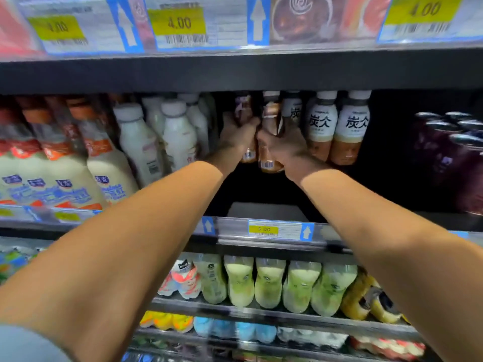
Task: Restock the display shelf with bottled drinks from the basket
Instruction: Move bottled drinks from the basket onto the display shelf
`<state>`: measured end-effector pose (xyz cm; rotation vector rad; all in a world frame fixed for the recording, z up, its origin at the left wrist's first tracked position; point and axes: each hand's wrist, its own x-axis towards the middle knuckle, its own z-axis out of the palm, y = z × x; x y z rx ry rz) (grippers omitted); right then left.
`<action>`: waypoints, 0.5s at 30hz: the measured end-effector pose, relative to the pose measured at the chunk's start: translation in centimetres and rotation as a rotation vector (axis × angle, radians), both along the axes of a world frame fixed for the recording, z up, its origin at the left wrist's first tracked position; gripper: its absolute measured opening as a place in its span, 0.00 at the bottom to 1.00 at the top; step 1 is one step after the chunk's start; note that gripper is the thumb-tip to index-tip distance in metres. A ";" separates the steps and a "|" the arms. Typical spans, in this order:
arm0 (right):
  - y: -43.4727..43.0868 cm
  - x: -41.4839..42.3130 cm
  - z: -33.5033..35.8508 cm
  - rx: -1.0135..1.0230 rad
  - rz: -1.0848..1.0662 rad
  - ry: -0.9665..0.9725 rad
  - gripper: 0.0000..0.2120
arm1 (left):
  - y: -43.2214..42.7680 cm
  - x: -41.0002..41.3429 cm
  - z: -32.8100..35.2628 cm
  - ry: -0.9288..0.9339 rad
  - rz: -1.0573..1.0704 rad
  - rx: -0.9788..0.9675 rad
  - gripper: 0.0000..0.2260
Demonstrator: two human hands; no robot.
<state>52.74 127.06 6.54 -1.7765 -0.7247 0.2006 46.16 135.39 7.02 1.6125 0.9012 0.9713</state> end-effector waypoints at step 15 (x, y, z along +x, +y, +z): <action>4.6 3.5 -1.0 -0.222 -0.117 -0.216 0.32 | 6.3 5.0 -3.3 -0.223 -0.105 -0.113 0.20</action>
